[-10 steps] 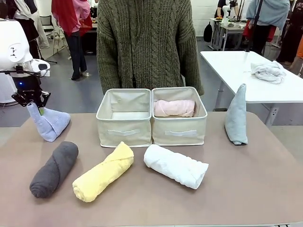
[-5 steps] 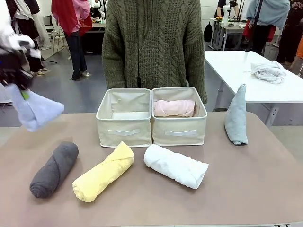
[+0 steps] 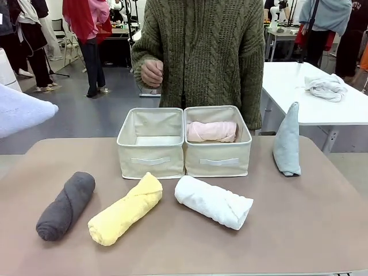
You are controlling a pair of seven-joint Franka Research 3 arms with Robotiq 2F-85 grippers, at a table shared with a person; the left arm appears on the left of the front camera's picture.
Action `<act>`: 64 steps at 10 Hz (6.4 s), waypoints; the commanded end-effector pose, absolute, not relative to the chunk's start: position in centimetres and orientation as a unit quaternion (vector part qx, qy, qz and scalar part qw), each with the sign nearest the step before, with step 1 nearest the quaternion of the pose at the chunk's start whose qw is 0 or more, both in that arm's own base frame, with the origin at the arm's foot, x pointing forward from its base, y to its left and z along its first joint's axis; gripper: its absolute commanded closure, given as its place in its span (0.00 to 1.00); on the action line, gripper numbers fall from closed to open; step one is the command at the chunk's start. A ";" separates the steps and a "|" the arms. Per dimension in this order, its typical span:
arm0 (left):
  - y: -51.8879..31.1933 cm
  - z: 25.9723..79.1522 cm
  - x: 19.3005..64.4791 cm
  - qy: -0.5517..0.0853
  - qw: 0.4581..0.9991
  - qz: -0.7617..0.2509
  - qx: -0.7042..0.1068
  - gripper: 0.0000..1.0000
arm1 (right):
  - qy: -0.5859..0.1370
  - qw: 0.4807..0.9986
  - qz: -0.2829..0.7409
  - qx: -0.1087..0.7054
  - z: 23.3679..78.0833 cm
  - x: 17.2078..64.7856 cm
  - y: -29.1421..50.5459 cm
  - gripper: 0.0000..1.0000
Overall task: Sort the towels based on their folding style.
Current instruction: Pick up one triangle-folded towel and place it in the left Fabric basket.
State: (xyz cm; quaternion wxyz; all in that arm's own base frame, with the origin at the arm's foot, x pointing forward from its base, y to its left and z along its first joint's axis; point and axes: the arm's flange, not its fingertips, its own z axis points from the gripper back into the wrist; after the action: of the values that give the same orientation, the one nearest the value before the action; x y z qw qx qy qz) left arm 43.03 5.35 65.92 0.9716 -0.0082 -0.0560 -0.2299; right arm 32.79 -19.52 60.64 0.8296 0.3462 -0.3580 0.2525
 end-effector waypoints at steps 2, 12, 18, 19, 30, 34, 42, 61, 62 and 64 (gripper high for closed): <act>1.5 64.4 43.3 -0.071 0.936 -0.334 -0.088 1.00 | -0.361 0.826 0.255 0.350 60.6 32.8 -19.6 0.00; 18.8 61.0 33.5 -0.098 0.983 -0.153 0.013 1.00 | -0.361 0.826 0.255 0.350 60.6 32.8 -19.6 0.00; 20.2 61.4 32.8 -0.098 0.983 -0.156 -0.004 1.00 | -0.361 0.826 0.255 0.350 60.6 32.8 -19.6 0.00; 20.2 61.4 32.8 -0.098 0.983 -0.156 -0.004 1.00 | -0.361 0.826 0.255 0.350 60.6 32.8 -19.6 0.00; 18.9 61.8 33.0 -0.088 0.984 -0.155 0.001 0.80 | -0.361 0.826 0.255 0.350 60.6 32.8 -19.6 0.00; 11.0 70.8 31.4 -0.035 0.966 -0.242 0.087 0.80 | -0.361 0.826 0.255 0.350 60.6 32.8 -19.6 0.00; 5.4 72.2 32.2 -0.064 0.948 -0.306 0.063 0.80 | -0.361 0.826 0.255 0.350 60.6 32.8 -19.6 0.00; -13.0 72.0 43.3 -0.087 0.867 -0.490 0.006 0.80 | -0.361 0.826 0.255 0.350 60.6 32.8 -19.6 0.00; -15.1 71.9 44.2 -0.082 0.858 -0.507 0.002 0.80 | -0.361 0.826 0.255 0.350 60.6 32.8 -19.6 0.00; -18.1 71.3 45.0 -0.071 0.846 -0.529 0.000 0.80 | -0.361 0.826 0.255 0.350 60.6 32.8 -19.6 0.00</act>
State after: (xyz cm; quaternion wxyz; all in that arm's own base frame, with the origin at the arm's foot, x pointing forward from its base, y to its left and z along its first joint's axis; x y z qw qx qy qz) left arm 44.42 -17.65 70.16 0.8543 0.0130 -0.0743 -0.5143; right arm 32.78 -19.55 60.72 0.8298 0.3453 -0.3583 0.2524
